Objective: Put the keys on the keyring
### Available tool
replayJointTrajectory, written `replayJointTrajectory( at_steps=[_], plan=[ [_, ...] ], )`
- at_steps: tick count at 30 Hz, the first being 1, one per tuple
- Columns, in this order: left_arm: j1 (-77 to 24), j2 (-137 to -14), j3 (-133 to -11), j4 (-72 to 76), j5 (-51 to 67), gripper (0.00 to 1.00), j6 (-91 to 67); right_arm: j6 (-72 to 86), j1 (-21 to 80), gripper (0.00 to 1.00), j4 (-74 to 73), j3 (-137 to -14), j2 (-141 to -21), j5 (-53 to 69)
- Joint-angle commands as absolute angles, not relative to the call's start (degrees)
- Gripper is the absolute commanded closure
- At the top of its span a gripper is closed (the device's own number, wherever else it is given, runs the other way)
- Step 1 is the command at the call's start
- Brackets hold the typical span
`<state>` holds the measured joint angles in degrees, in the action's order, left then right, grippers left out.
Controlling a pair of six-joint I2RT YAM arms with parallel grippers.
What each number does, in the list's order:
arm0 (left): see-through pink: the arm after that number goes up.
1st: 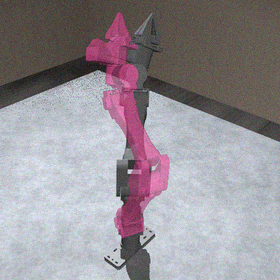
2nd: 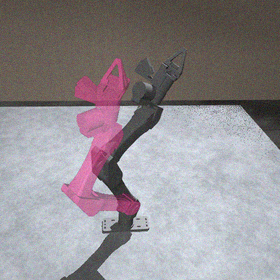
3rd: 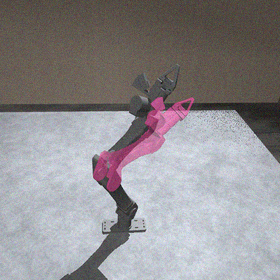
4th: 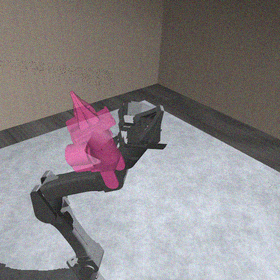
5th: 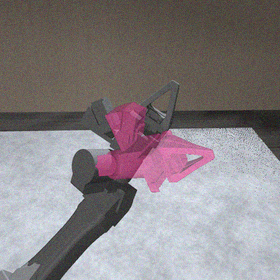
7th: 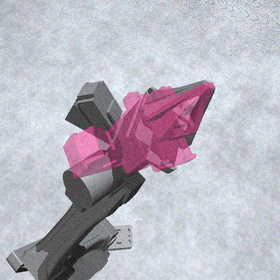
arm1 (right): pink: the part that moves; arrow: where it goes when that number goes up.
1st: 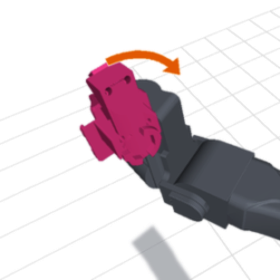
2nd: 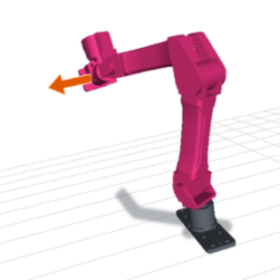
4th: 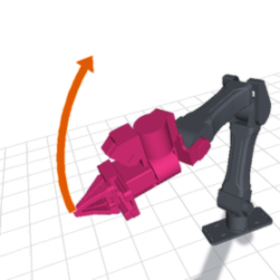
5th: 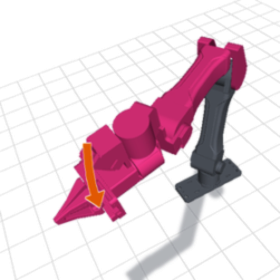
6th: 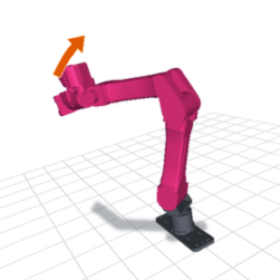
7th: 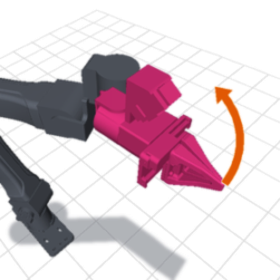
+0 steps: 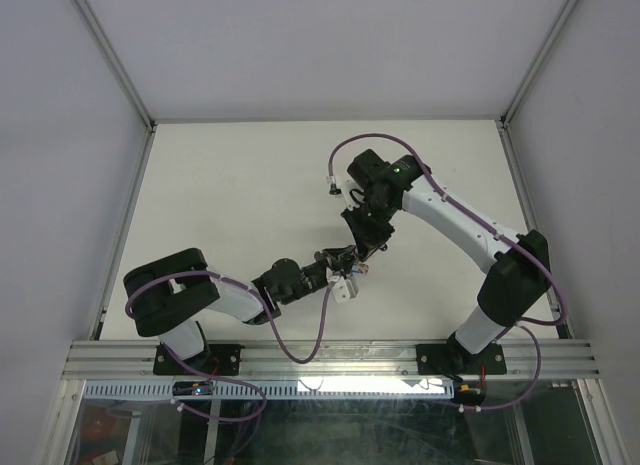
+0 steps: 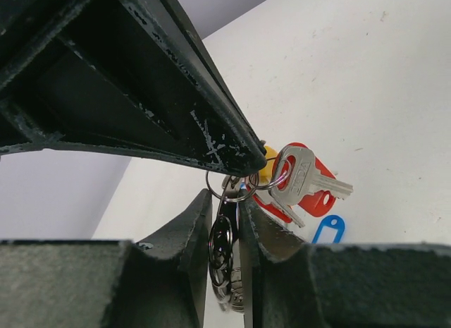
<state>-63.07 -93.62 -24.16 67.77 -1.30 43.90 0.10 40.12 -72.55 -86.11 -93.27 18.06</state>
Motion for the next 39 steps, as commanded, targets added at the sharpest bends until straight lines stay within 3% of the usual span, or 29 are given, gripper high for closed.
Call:
replayJointTrajectory(
  at_steps=[1, 8, 15, 26, 34, 39],
  plan=[
    [-63.7, -93.8, -25.2, 71.2, 0.7, 0.83, 44.3, -0.5, 40.0, 1.0, -72.9, -86.0, -91.1, 19.6],
    [-63.7, -93.9, -25.0, 71.8, 0.8, 0.99, 44.4, -0.8, 40.0, 1.0, -72.9, -85.8, -91.1, 19.6],
    [-63.7, -91.6, -25.5, 68.4, 2.0, 1.0, 40.5, -0.5, 40.1, 1.0, -71.9, -85.9, -90.2, 17.9],
    [-63.7, -91.2, -23.9, 71.9, -3.8, 1.0, 31.7, 1.3, 38.4, 0.63, -64.3, -84.7, -84.3, 17.2],
    [-63.7, -91.9, -21.0, 82.6, -12.5, 1.0, 25.1, 4.2, 37.3, 0.59, -51.6, -77.4, -75.9, 11.8],
    [-63.7, -91.7, -19.9, 88.8, -20.4, 1.0, 20.5, 4.6, 37.2, 0.55, -34.2, -64.8, -64.5, 10.9]
  ],
)
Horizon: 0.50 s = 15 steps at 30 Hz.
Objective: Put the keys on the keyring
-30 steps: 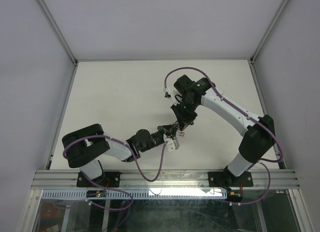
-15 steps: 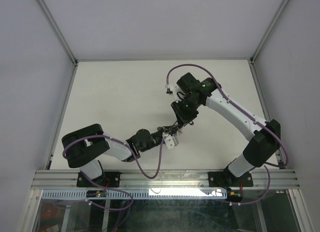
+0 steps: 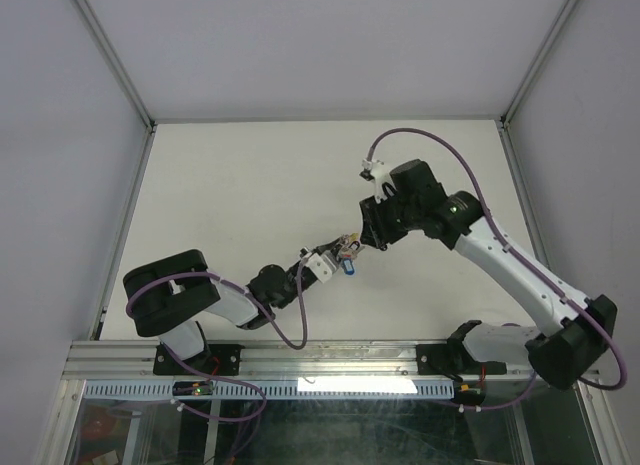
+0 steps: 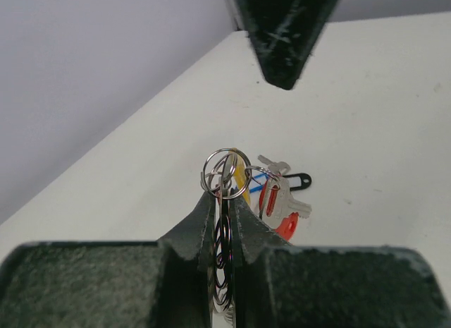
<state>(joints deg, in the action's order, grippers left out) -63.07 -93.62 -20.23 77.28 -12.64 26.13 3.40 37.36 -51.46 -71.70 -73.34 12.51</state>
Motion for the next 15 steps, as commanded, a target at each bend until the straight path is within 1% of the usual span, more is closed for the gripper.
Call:
replayJointTrajectory(
  at_steps=[1, 5, 8, 11, 15],
  plan=[
    [-63.7, -91.6, -19.9, 89.2, -21.6, 1.0, 19.7, 4.5, 37.2, 0.55, -29.5, -61.4, -61.8, 11.6],
    [-63.7, -90.1, -20.2, 89.9, -24.9, 1.0, 18.5, 2.3, 37.2, 0.56, -9.7, -45.8, -50.3, 12.9],
    [-63.7, -88.7, -20.5, 89.8, -26.8, 1.0, 18.9, -1.5, 37.3, 0.58, 2.2, -38.3, -44.9, 14.6],
    [-63.7, -87.1, -21.0, 89.5, -27.6, 1.0, 19.8, -5.1, 37.3, 0.59, 15.5, -31.7, -42.2, 17.9],
    [-63.7, -84.2, -21.3, 87.2, -25.3, 1.0, 20.7, -8.0, 37.4, 0.57, 31.8, -24.9, -42.8, 24.4]
  ],
)
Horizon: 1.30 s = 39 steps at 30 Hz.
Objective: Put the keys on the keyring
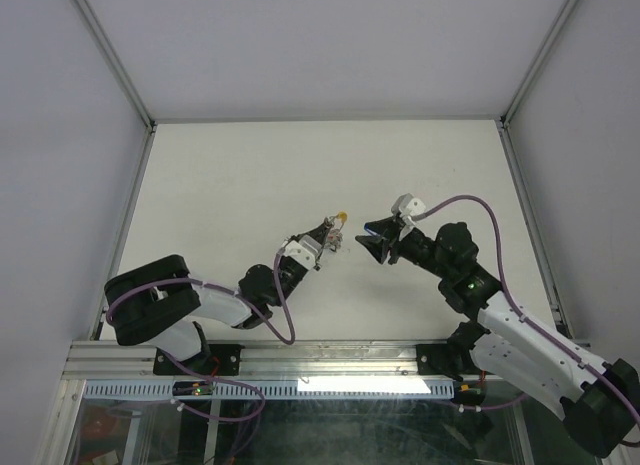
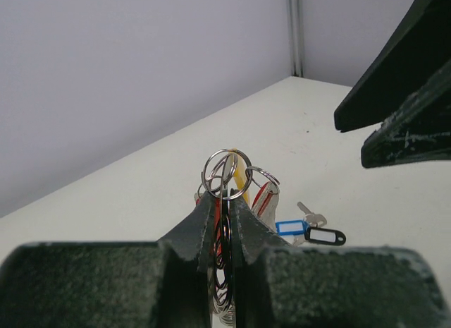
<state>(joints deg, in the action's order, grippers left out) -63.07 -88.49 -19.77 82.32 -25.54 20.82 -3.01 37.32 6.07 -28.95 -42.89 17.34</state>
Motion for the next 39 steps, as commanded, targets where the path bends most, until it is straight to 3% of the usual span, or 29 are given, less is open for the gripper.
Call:
replayJointTrajectory(
  at_steps=[1, 4, 12, 33, 39],
  plan=[
    [-63.7, -83.0, -21.4, 86.6, -24.3, 1.0, 21.0, -8.5, 37.4, 0.57, 35.9, -23.7, -43.4, 25.4],
    [-63.7, -79.4, -20.9, 85.3, -21.5, 1.0, 22.0, -9.2, 37.4, 0.56, 41.6, -22.7, -44.9, 29.4],
    [-63.7, -73.4, -20.1, 81.4, -18.2, 1.0, 23.6, -8.3, 37.5, 0.55, 40.3, -25.8, -47.5, 38.9],
    [-63.7, -72.8, -21.1, 79.7, -16.4, 1.0, 22.6, -7.7, 41.5, 0.56, 40.6, -30.0, -55.7, 37.3],
    [-63.7, -72.6, -21.1, 79.6, -15.7, 1.0, 22.6, -7.1, 41.7, 0.65, 39.8, -31.2, -57.5, 36.0]
  ],
)
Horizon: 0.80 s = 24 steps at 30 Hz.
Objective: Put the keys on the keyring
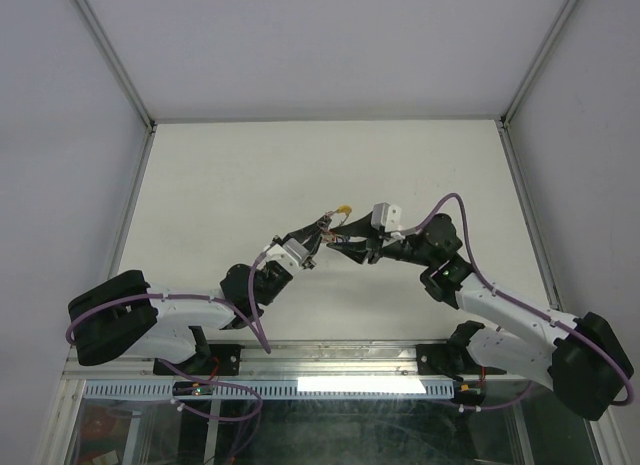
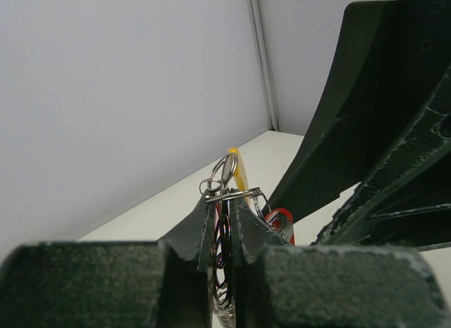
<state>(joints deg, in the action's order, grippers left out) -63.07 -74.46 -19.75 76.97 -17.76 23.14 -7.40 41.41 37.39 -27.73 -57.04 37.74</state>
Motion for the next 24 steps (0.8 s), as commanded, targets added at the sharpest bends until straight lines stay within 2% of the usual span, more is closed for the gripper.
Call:
replayJointTrajectory(
  at_steps=[1, 11, 24],
  plan=[
    [-63.7, -72.5, -21.1, 79.6, -15.5, 1.0, 22.5, -7.0, 41.8, 0.67, 39.7, -31.2, -57.6, 35.5],
    [-63.7, -72.3, -21.0, 79.5, -14.5, 1.0, 22.2, -5.5, 41.7, 1.0, 37.2, -32.2, -57.7, 32.9],
    [-63.7, -71.6, -20.9, 78.9, -12.5, 1.0, 21.8, -7.4, 41.7, 1.0, 25.7, -35.1, -56.6, 28.7]
  ],
)
